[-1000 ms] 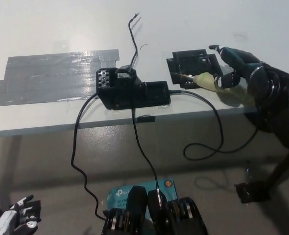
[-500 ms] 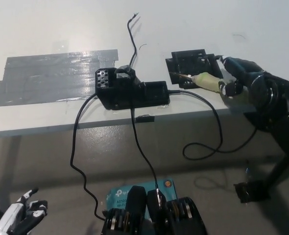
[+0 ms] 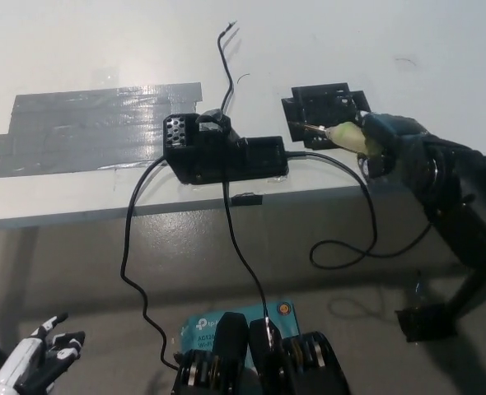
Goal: The robot uses its right hand to grab and lift the soldering gun kept on the middle of the table and puts it in its base
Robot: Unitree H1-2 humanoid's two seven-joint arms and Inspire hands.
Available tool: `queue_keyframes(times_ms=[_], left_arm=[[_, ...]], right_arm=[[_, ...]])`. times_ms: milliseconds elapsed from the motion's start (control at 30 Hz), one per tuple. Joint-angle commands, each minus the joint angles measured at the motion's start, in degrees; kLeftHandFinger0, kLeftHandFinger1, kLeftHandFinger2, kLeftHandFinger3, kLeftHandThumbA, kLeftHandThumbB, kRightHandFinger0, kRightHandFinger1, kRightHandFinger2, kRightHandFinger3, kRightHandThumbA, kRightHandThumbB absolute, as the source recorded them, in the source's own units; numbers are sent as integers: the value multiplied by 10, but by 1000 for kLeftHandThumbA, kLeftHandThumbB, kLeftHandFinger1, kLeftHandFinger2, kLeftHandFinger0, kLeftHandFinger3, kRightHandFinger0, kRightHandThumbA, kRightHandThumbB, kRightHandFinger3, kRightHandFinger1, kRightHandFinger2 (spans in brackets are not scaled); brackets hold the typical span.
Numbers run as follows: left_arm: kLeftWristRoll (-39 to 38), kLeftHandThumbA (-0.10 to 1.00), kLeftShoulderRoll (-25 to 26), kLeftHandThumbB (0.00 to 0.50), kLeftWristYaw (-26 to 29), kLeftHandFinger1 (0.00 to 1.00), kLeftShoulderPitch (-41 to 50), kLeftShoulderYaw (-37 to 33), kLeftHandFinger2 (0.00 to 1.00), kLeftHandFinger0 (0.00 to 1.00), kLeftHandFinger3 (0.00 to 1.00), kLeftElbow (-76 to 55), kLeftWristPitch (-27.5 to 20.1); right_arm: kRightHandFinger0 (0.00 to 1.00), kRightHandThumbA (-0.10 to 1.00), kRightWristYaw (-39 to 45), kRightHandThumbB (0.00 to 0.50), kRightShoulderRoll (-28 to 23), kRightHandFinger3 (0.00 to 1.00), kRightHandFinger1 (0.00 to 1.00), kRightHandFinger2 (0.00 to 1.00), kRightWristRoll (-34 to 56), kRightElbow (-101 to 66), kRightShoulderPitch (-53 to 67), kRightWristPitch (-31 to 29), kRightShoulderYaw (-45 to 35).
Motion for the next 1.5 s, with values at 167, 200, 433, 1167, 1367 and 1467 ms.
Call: queue_keyframes(times_ms=[167, 200, 433, 1167, 1367, 1467], left_arm=[[6, 637, 9, 73, -13, 693, -11, -7, 790, 689, 913, -14, 1], [7, 638, 9, 74, -12, 691, -12, -7, 788, 686, 908, -14, 2], [7, 662, 13, 33, -18, 709, 4, -15, 812, 698, 953, -22, -3], [-2, 891, 7, 6, -33, 727, 16, -6, 791, 704, 899, -32, -14], [-6, 859, 0, 5, -33, 708, 13, -5, 756, 686, 875, -33, -12], [1, 853, 0, 0, -32, 725, 9, -11, 769, 700, 909, -35, -11]], right_arm=[[1000, 330, -29, 307, -30, 1000, 1000, 1000, -55, 37, -29, 3, 17], [1000, 347, -28, 311, -28, 1000, 1000, 1000, -55, 37, -29, 3, 16], [1000, 297, -11, 306, 9, 1000, 1000, 1000, -35, 16, -16, -16, 12], [1000, 347, 55, 500, -12, 1000, 1000, 1000, -84, -17, -19, 18, 57], [1000, 435, 16, 500, -11, 1000, 1000, 1000, -119, -37, -16, 8, 68], [1000, 428, 13, 500, 0, 1000, 1000, 1000, -137, -45, -21, 20, 74]])
